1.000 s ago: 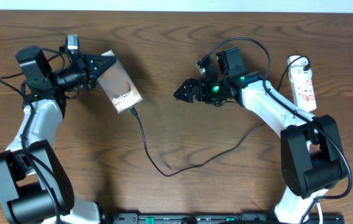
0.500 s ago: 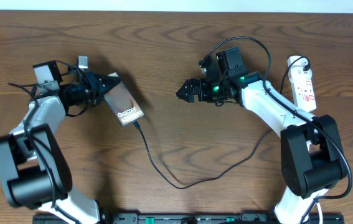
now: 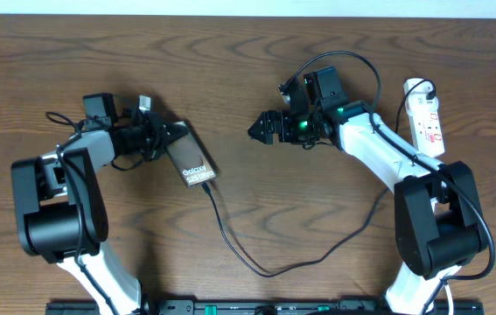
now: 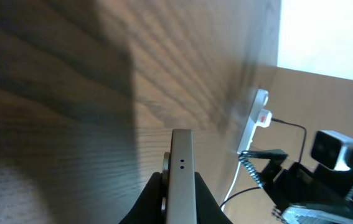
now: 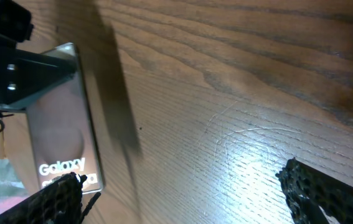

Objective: Plug charger to phone and switch on socket
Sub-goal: 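Lower the cabled phone flat onto the table with the left gripper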

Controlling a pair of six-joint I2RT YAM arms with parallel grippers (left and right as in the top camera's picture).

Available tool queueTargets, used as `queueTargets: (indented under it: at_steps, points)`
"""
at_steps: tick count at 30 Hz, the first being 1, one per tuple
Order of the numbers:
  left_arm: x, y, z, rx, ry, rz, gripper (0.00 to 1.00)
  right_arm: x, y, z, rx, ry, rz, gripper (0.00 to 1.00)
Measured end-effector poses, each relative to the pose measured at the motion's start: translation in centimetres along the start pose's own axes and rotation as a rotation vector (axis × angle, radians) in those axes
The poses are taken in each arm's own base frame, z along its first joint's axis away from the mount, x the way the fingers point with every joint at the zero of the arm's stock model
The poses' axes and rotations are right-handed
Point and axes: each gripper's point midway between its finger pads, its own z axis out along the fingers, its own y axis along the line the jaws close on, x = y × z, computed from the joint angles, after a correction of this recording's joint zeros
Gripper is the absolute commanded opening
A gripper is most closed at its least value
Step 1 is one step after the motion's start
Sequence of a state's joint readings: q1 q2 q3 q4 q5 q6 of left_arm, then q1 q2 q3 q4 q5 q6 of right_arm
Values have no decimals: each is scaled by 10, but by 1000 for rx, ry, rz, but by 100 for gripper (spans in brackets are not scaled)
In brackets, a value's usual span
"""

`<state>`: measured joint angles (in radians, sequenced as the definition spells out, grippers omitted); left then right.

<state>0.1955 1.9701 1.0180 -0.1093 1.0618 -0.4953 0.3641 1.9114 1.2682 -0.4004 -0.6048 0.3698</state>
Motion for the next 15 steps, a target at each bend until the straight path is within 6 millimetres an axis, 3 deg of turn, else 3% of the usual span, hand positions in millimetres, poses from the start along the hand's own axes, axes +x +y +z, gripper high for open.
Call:
queueTargets:
  at_steps: [6, 15]
  points:
    - [5, 17, 11, -41, 20, -31, 8, 0, 0, 0, 0, 0, 0, 99]
    - [5, 32, 11, -114, 4, -62, 7, 0, 0, 0, 1, 1, 1, 99]
